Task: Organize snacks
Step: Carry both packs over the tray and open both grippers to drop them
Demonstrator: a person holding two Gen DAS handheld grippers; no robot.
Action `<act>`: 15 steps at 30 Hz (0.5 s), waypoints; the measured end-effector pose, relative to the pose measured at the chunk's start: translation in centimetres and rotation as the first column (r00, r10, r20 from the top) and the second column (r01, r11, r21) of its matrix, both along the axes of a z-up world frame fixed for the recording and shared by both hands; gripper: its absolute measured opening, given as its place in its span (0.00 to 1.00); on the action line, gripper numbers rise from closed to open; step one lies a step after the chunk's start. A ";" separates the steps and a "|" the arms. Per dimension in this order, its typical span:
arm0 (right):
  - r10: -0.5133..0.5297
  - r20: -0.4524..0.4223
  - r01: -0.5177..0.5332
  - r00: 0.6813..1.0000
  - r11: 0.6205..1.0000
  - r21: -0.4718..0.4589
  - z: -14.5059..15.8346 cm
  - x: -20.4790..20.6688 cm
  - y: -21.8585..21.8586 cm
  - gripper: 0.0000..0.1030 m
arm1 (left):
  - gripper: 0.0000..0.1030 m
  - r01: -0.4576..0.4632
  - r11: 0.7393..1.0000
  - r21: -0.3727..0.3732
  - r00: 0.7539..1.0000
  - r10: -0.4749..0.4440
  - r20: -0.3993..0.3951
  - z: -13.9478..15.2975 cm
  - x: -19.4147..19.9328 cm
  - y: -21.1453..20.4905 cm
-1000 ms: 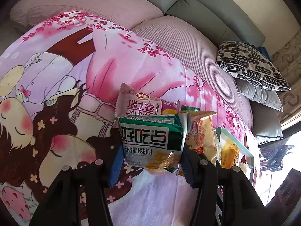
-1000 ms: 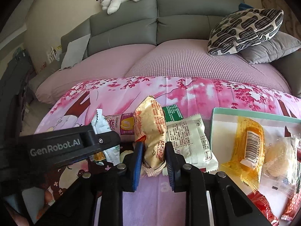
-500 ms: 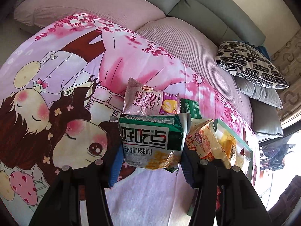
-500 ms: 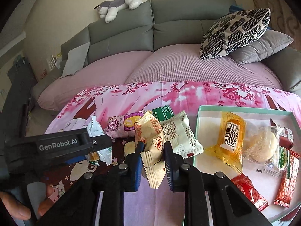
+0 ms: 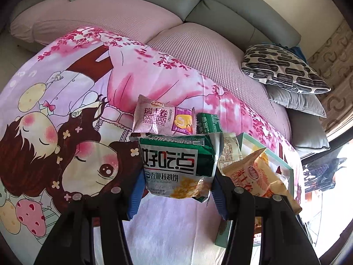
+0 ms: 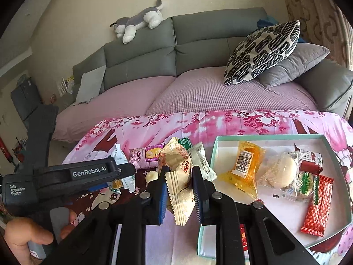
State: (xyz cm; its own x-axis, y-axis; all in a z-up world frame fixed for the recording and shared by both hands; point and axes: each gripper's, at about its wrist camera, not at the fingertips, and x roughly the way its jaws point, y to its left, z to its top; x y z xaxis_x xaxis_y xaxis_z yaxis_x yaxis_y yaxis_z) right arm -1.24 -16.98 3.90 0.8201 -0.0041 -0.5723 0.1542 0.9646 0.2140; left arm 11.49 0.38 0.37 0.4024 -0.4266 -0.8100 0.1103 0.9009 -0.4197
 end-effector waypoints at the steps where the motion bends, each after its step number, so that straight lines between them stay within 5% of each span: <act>1: -0.007 0.001 0.007 1.000 1.000 0.001 0.1 -0.1 -0.3 0.21 | 0.55 0.004 1.000 0.003 1.000 -0.004 0.002 0.1 0.0 -0.1; 15: -0.208 -0.025 0.209 0.978 0.978 0.022 0.0 -1.7 -7.3 0.21 | 0.55 0.091 0.995 0.032 0.995 -0.092 0.041 1.3 -0.7 -3.4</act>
